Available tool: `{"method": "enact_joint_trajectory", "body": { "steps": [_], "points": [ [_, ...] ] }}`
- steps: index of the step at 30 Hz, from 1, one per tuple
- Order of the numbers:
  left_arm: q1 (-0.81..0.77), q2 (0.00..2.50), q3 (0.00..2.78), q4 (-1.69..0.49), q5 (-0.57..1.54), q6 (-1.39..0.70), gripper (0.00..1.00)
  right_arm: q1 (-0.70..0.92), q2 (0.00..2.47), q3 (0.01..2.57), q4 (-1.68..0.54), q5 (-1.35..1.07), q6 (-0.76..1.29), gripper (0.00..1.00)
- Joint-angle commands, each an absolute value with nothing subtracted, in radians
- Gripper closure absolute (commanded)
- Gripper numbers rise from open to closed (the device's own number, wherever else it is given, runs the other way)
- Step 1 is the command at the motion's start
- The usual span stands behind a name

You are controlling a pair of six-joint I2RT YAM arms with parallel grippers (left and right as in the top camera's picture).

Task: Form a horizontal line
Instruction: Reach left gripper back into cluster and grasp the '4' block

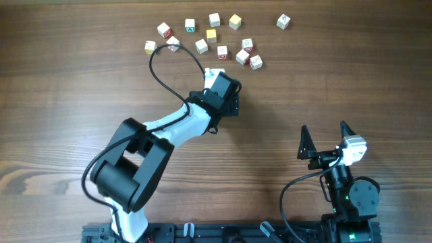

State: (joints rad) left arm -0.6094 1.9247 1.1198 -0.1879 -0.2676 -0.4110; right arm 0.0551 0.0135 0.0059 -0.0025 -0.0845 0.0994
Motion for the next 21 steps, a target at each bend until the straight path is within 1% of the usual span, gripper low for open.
{"method": "enact_joint_trajectory", "body": {
  "steps": [1, 4, 5, 9, 12, 16, 21],
  "points": [
    [-0.561, 1.819, 1.259, -0.145, -0.231, -0.339, 0.0, 0.051, 0.009, 0.006, 0.001, -0.071, 0.085, 0.0],
    [-0.501, 1.819, 1.441, -0.145, -0.035, -0.244, 0.0, 0.051, 0.009, 0.006, 0.001, -0.071, 0.085, 0.0],
    [-0.483, 1.823, 1.496, -0.147, -0.006, -0.238, 0.0, 0.051, 0.009, 0.006, 0.001, -0.071, 0.085, 0.0],
    [-0.411, 1.87, 1.677, -0.175, -0.004, -0.204, 0.0, 0.051, 0.009, 0.006, 0.001, -0.071, 0.085, 0.0],
    [-0.355, 1.946, 1.781, -0.247, 0.009, -0.196, 0.0, 0.051, 0.009, 0.006, 0.001, -0.071, 0.085, 0.0],
    [-0.329, 2.05, 1.798, -0.26, 0.118, -0.198, 0.0, 0.051, 0.009, 0.006, 0.001, -0.071, 0.085, 0.0],
    [-0.349, 2.186, 1.798, -0.267, 0.139, -0.225, 0.0, 0.051, 0.009, 0.006, 0.001, -0.071, 0.085, 0.0]
  ]
}}
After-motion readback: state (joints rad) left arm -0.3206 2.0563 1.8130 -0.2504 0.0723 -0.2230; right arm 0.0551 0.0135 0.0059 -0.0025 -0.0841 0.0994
